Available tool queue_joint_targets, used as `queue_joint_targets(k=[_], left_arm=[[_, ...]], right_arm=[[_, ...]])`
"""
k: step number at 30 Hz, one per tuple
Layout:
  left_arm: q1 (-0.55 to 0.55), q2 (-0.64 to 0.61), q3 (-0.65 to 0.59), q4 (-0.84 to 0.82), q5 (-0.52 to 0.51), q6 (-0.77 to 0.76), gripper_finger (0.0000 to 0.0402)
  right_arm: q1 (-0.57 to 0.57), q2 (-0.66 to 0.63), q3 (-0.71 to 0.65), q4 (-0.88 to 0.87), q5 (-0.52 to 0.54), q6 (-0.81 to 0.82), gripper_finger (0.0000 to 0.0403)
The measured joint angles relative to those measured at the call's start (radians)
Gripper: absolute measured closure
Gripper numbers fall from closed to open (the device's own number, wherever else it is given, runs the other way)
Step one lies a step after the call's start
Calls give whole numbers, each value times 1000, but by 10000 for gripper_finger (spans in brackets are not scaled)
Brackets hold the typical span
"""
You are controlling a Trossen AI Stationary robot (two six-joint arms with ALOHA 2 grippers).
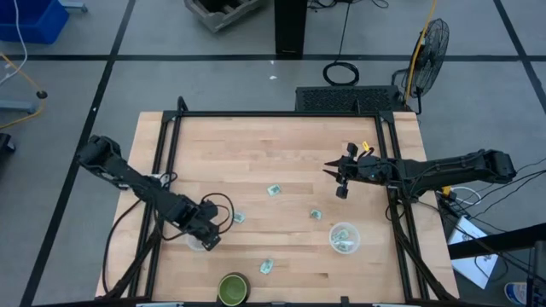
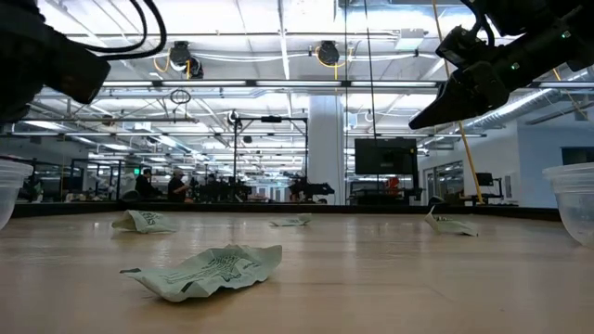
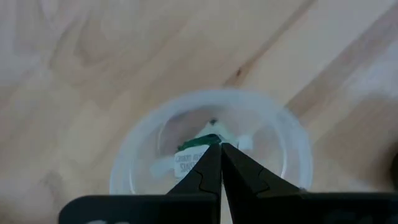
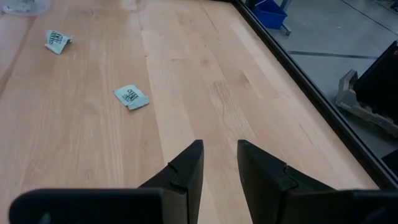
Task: Pick and place Stevia / Truvia into bins
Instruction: Put the green truvia packet into the left transparent container, then put the white stevia packet into the left transparent container
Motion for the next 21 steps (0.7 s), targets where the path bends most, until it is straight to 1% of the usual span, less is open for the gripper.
queue_joint_targets(k=[5, 11, 14, 17, 19, 21], left_arm=[[35, 0, 0, 1, 0, 2, 378], [66, 0, 0, 1, -1, 34, 338], [82, 0, 0, 1, 8, 93, 320], [110, 0, 11, -2, 81, 127, 315], [132, -6, 24, -6, 154, 119, 314], [152, -17, 39, -13, 200, 105, 314]], right_arm=[[0, 0, 0, 9, 0, 0, 309], [0, 0, 0, 8, 0, 0, 309], [0, 0, 0, 8, 0, 0, 309], [0, 0, 0, 8, -1, 0, 309], [0, 0, 0, 8, -1, 0, 309], [0, 0, 0, 8, -1, 0, 309]])
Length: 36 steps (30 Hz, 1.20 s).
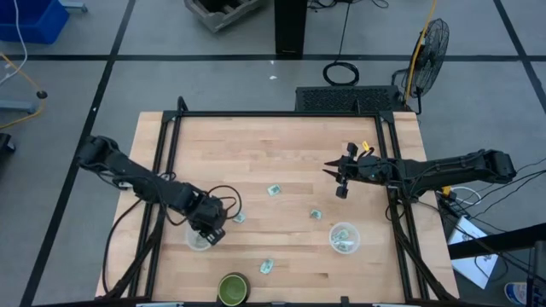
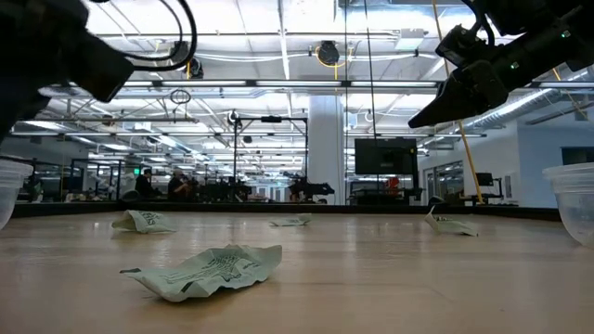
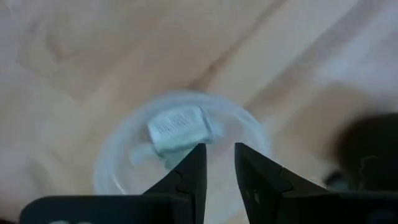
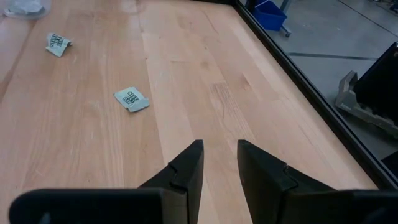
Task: Pick and place Stevia / Truvia into bins
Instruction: Put the white stevia packet into the left transparent container
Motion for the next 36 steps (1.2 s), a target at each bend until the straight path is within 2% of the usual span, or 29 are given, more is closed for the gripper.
queue_joint_targets(k=[3, 10, 18, 23, 25, 36], left_arm=[[27, -23, 23, -1, -18, 21, 314], [79, -45, 66, 23, -174, 171, 314], [100, -28, 66, 65, -446, 487, 314], [89, 3, 42, 121, -434, 667, 314], [78, 25, 21, 202, -428, 722, 314], [20, 175, -5, 265, -387, 853, 314]], right_arm=[[0, 0, 0, 0, 0, 0, 309], [0, 0, 0, 0, -1, 0, 309], [0, 0, 0, 0, -1, 0, 309], [0, 0, 0, 0, -1, 0, 309], [0, 0, 0, 0, -1, 0, 309], [0, 0, 0, -8, -1, 0, 309]])
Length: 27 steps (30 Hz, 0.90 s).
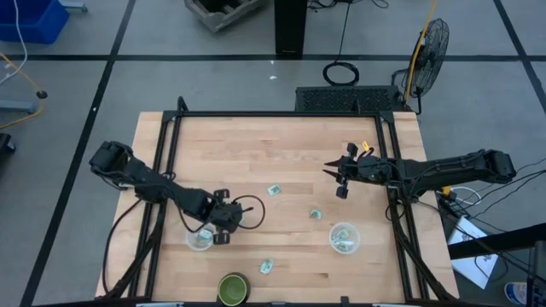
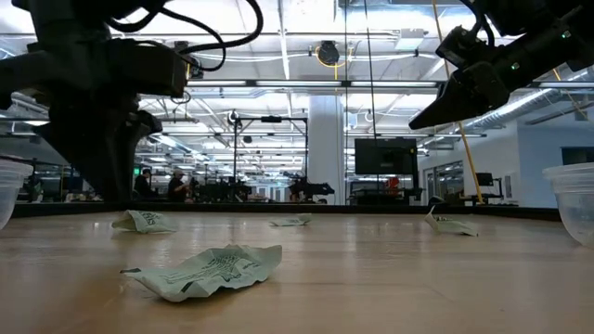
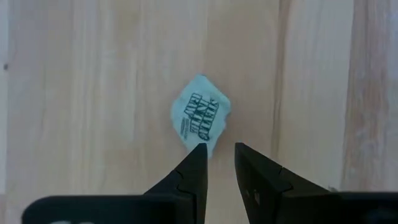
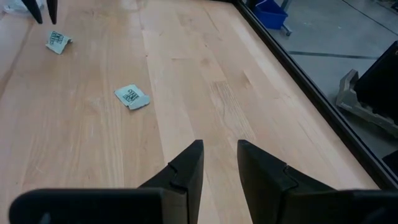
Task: Pick and place Stevia / Truvia into bins
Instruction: Put the white stevia packet into the left transparent container
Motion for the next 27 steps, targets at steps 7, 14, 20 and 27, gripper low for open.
queue_joint_targets(k=[7, 14, 20, 27], left_arm=[[-9, 57, 2, 37, -39, 2, 314], [-1, 82, 1, 24, -88, 53, 314], [17, 89, 1, 37, -162, 47, 314], [51, 91, 1, 31, -158, 95, 362]], right_arm=[[0, 0, 0, -1, 0, -2, 309], [0, 0, 0, 0, 0, -3, 309], [0, 0, 0, -2, 0, -3, 309], [0, 0, 0, 0, 0, -3, 309]])
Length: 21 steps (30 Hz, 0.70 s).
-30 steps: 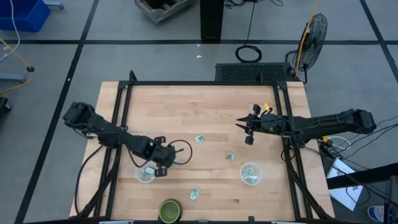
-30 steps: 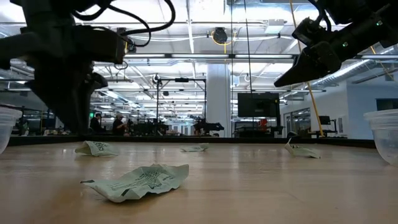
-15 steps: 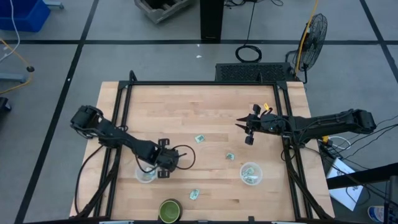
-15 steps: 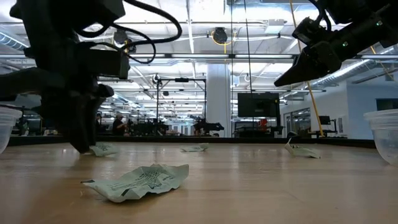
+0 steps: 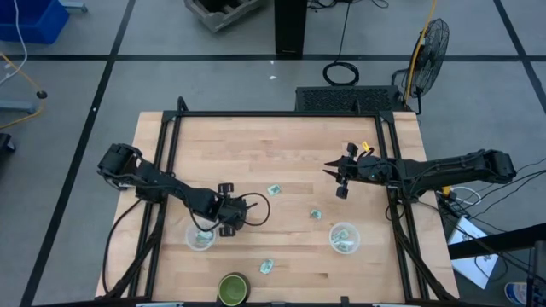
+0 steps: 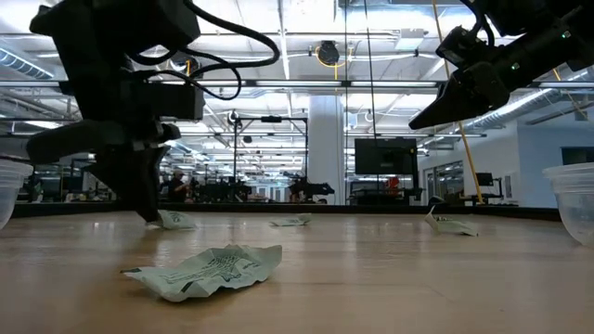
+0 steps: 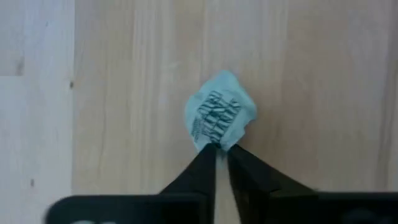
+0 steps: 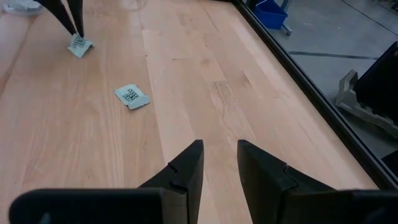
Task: Pick and place Stevia / Truvia into bins
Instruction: Put the white stevia packet into the left transparent container
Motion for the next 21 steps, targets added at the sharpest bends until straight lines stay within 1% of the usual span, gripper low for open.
queue_joint_targets(k=[2, 3, 5, 7, 10, 13, 15, 19, 21], left_arm=[[11, 0, 0, 0, 0, 8, 390], [17, 0, 0, -1, 0, 8, 393], [27, 0, 0, -1, 1, 13, 392], [31, -5, 3, -14, 6, 52, 395], [30, -16, 45, -91, 21, 119, 397], [25, -33, 140, -267, 23, 142, 398], [21, -42, 228, -397, 22, 116, 398], [-2, -49, 392, -654, 35, -11, 398], [-23, -55, 450, -730, 60, -99, 398]], right_arm=[[0, 0, 0, 0, 0, 0, 309], [0, 0, 0, 0, 0, 0, 309], [0, 0, 0, 0, 0, 0, 309], [0, 0, 0, 0, 0, 0, 309], [0, 0, 0, 0, 0, 0, 309], [0, 0, 0, 0, 0, 0, 309], [0, 0, 0, 0, 0, 0, 309], [0, 0, 0, -2, 0, 0, 309], [0, 0, 0, -3, 0, 0, 309]])
